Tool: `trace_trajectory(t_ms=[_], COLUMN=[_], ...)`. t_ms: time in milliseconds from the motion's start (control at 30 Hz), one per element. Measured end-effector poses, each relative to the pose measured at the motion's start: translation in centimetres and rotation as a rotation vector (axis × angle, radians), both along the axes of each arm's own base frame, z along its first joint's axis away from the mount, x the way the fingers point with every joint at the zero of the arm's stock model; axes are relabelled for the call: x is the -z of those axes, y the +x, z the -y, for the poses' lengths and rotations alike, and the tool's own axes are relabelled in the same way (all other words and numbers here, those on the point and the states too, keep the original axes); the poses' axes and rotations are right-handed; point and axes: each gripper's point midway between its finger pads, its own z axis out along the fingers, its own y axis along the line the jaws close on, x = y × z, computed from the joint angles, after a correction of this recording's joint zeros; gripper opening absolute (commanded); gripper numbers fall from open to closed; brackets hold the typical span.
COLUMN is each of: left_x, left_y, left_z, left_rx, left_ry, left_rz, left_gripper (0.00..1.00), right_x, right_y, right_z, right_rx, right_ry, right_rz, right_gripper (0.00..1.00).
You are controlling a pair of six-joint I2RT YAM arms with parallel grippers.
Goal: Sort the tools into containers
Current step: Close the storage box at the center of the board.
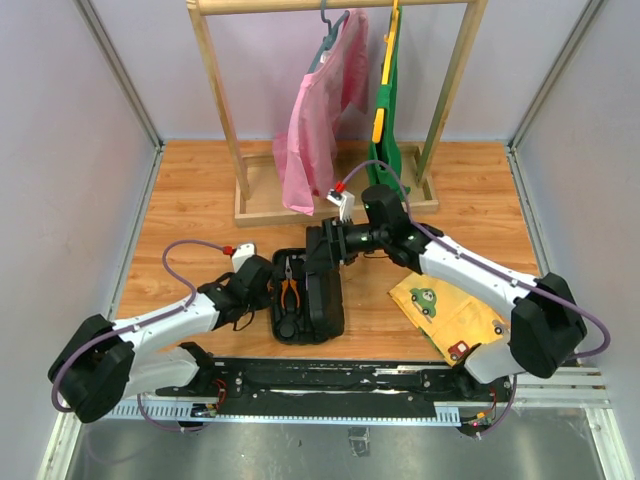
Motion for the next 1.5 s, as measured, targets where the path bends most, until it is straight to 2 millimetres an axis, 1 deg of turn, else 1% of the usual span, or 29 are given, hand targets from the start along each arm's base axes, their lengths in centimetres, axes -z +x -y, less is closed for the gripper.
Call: trace_trajectory(t_ms=[100, 300, 467, 567, 633, 733, 800, 933, 1000, 1067, 1167, 1233, 1300, 1367, 1400, 1433, 1500], left_x=[0.0, 0.0, 0.0, 0.0, 0.0, 0.0, 0.0, 0.0, 0.0, 0.0, 0.0, 0.0, 0.1, 0.1, 0.0, 0.1, 0.1], left_y=[-0.1, -0.3, -0.4, -0.4, -0.4, -0.4, -0.4, -0.4, -0.4, -0.4, -0.4, -0.4, -0.4, -0.4, -0.3, -0.3, -0.3], left_z=[0.0, 0.0, 0.0, 0.1, 0.1, 0.1, 0.2, 0.2, 0.2, 0.2, 0.2, 0.3, 0.3, 0.3, 0.4, 0.4, 0.4], left_rx=[0.001, -0.002, -0.003, -0.003, -0.003, -0.001, 0.002, 0.002, 0.002, 0.002, 0.002, 0.003, 0.004, 0.004, 0.004, 0.004, 0.005], left_ry=[-0.005, -0.014, -0.017, -0.017, -0.017, -0.02, -0.023, -0.023, -0.022, -0.022, -0.023, -0.024, -0.025, -0.025, -0.025, -0.025, -0.026], left_rz=[0.001, -0.001, -0.001, -0.002, -0.002, -0.001, -0.003, -0.004, -0.004, -0.004, -0.004, -0.004, -0.005, -0.005, -0.005, -0.006, -0.006], left_gripper=[0.03, 0.03, 0.03, 0.03, 0.03, 0.03, 0.03, 0.03, 0.03, 0.03, 0.03, 0.03, 0.03, 0.03, 0.03, 0.03, 0.03], right_x=[-0.2, -2.7, -3.5, -3.2, -2.5, -1.0, -0.1, 1.7, 2.9, 3.9, 6.5, 8.7, 10.8, 12.4, 13.4, 13.5, 14.1], right_y=[0.1, 0.6, 0.8, 1.3, 1.7, 2.8, 3.4, 4.0, 4.1, 4.8, 6.0, 6.0, 5.5, 4.9, 4.5, 4.5, 4.5], right_z=[-0.9, -1.6, -1.2, -0.6, 0.2, 2.7, 4.8, 9.4, 11.8, 14.2, 18.5, 20.5, 21.5, 21.4, 21.0, 21.0, 20.3], right_rx=[-0.017, -0.024, 0.002, 0.044, 0.095, 0.232, 0.326, 0.489, 0.55, 0.61, 0.712, 0.735, 0.725, 0.684, 0.641, 0.638, 0.595], right_ry=[0.003, 0.053, 0.055, 0.022, -0.018, -0.126, -0.199, -0.333, -0.395, -0.438, -0.501, -0.519, -0.521, -0.511, -0.502, -0.499, -0.467], right_rz=[-0.002, 0.051, 0.085, 0.105, 0.12, 0.153, 0.18, 0.228, 0.227, 0.212, 0.144, 0.073, -0.002, -0.069, -0.111, -0.119, -0.151], right_gripper=[0.61, 0.61, 0.6, 0.6, 0.6, 0.62, 0.62, 0.62, 0.63, 0.65, 0.66, 0.67, 0.67, 0.67, 0.67, 0.67, 0.66])
